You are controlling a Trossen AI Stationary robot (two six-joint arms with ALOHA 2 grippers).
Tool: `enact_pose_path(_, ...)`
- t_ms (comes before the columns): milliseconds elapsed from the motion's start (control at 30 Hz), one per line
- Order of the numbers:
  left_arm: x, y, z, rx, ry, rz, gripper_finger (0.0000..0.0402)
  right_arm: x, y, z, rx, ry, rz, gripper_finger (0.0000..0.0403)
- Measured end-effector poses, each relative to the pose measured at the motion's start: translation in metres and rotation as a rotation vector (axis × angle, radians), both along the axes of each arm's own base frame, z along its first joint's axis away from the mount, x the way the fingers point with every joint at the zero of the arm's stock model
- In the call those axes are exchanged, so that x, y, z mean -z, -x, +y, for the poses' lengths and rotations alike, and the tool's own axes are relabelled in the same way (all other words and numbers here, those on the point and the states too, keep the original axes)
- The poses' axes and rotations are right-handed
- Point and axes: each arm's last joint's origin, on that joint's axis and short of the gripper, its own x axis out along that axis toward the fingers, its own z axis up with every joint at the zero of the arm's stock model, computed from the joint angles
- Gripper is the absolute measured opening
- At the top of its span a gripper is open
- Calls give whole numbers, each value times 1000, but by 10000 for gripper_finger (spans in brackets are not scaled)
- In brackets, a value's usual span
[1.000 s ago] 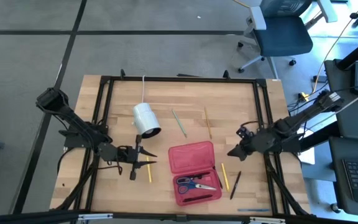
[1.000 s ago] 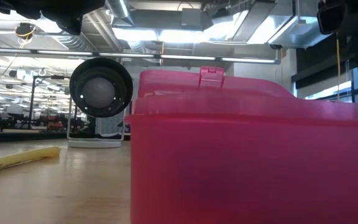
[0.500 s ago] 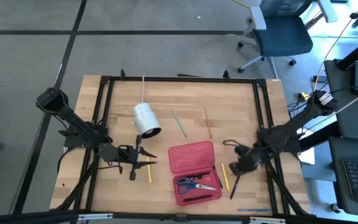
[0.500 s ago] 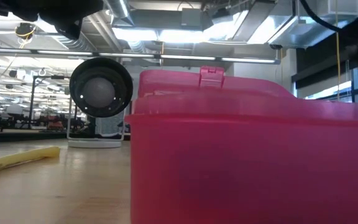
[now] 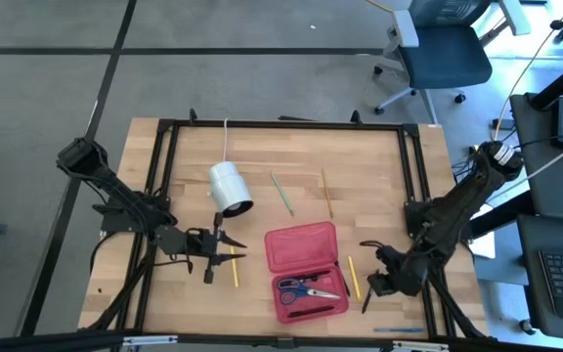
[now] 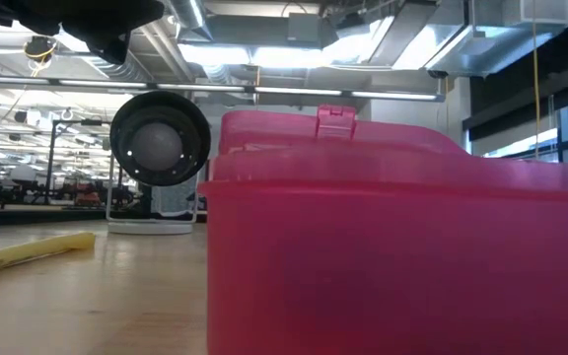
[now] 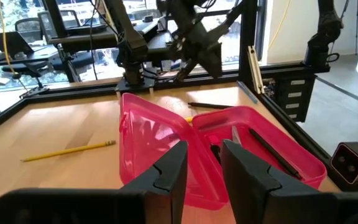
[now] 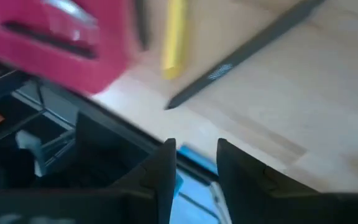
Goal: Pick & place school supplies into a supply box
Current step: Put the black pen into the pink supply box
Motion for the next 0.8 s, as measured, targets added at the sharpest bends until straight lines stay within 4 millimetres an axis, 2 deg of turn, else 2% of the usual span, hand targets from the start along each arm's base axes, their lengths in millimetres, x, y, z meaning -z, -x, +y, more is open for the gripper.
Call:
enact_pose_path(200,0,0,0,0,0,0,95,-17,0,10,-25,132,-11,119)
enact_pose_path(333,0,0,0,-2,0,0,94,-21,-1,12,-183,226,-52,119)
enact_pose_path(600,1,0,0,-7,-6,6,96,-17,-7,13,-523,478,-266,119)
enact_pose_path(800,1,0,0,-7,-6,6,96,-13,-11,14,-644,610,-355,119)
